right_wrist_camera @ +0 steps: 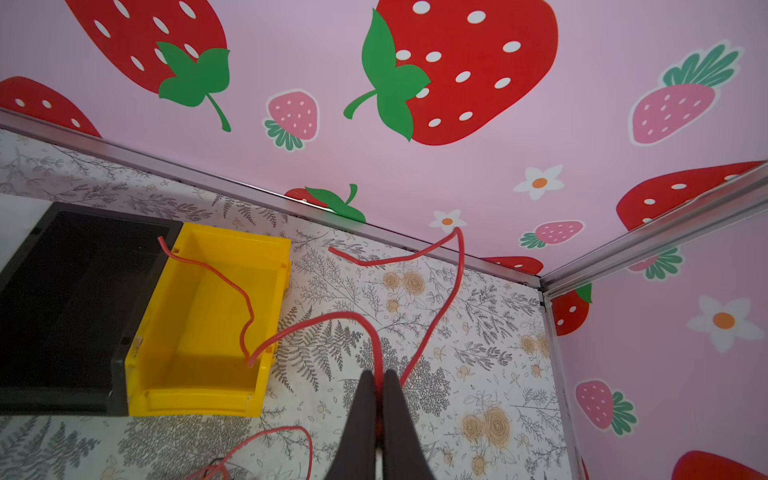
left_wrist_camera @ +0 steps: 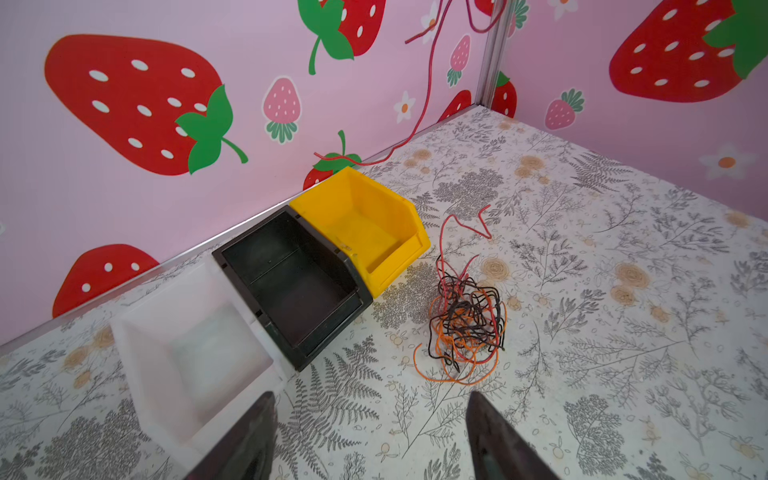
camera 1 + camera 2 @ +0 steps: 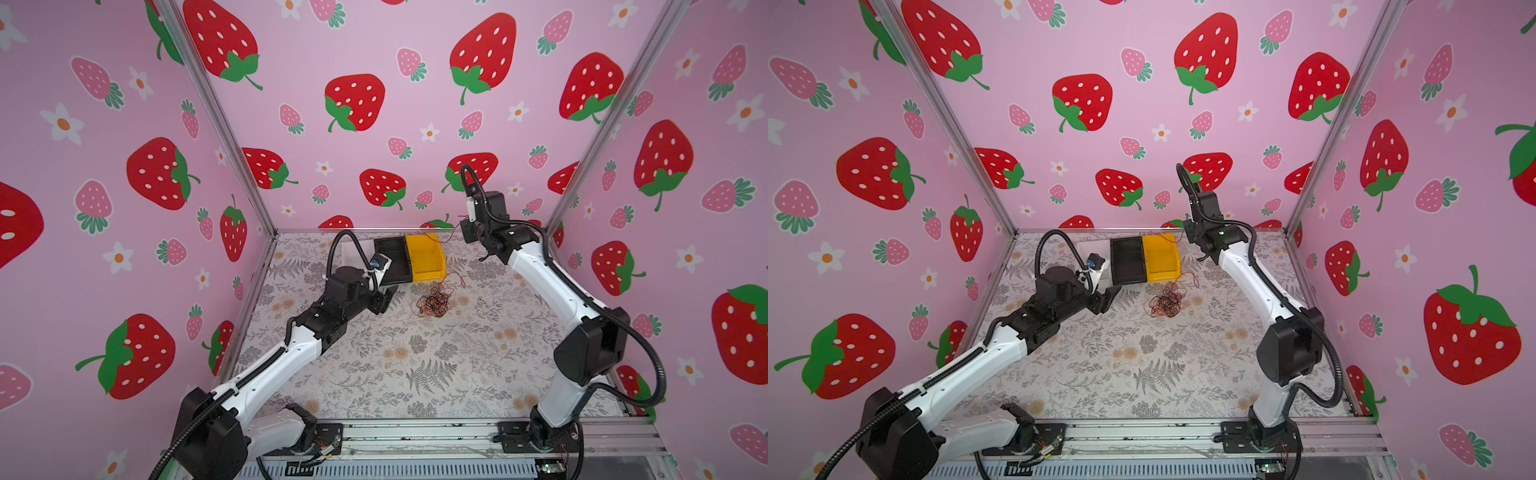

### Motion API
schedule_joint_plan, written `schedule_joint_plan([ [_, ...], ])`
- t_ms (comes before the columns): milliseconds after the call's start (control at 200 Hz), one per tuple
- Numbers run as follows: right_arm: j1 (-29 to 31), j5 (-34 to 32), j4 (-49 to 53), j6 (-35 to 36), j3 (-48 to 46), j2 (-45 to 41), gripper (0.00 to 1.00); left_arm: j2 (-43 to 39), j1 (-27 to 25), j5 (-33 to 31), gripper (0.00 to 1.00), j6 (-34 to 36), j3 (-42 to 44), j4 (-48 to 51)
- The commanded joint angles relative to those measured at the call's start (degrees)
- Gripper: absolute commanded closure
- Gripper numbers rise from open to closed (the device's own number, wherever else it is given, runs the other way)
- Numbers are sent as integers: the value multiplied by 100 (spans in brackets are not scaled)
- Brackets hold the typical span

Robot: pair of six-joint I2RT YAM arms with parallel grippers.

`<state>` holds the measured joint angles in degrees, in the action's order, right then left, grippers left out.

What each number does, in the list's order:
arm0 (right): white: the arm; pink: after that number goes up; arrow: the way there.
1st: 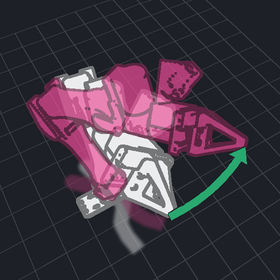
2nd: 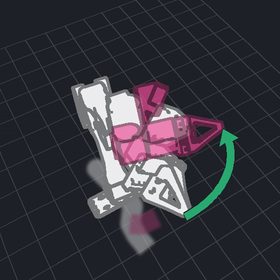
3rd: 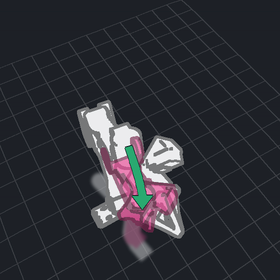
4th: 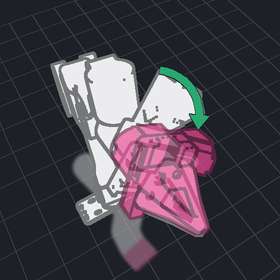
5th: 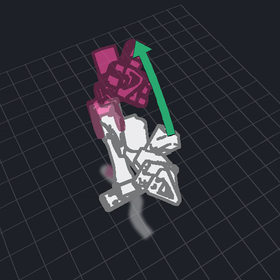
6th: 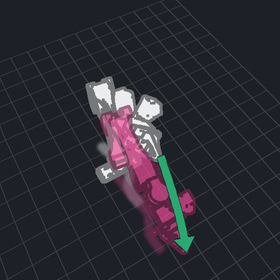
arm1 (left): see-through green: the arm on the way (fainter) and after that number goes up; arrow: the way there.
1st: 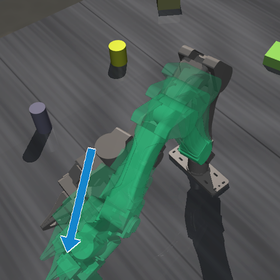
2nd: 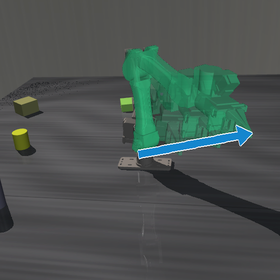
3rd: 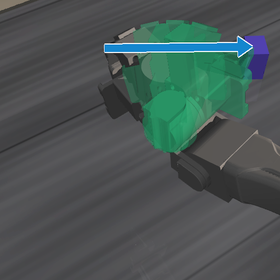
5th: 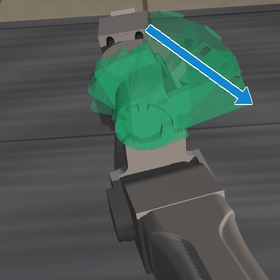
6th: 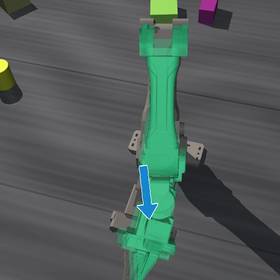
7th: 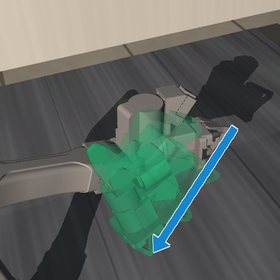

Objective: Untangle the cables
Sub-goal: 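Carry the red wire over the yellow bin with the right gripper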

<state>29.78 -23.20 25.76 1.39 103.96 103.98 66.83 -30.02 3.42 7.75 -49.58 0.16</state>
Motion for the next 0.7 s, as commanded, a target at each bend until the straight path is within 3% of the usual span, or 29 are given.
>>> schedule_joint_plan([
  [0, 143, -721, 210, 283, 406, 377, 100, -271, 99, -140, 27, 28, 125, 210],
  [145, 303, -1196, 393, 442, 904, 916, 100, -398, 252, -134, 27, 16, 212, 246],
  [695, 799, -1304, 1010, 995, 2661, 2483, 100, -346, 510, 25, 27, 78, 291, 241],
])
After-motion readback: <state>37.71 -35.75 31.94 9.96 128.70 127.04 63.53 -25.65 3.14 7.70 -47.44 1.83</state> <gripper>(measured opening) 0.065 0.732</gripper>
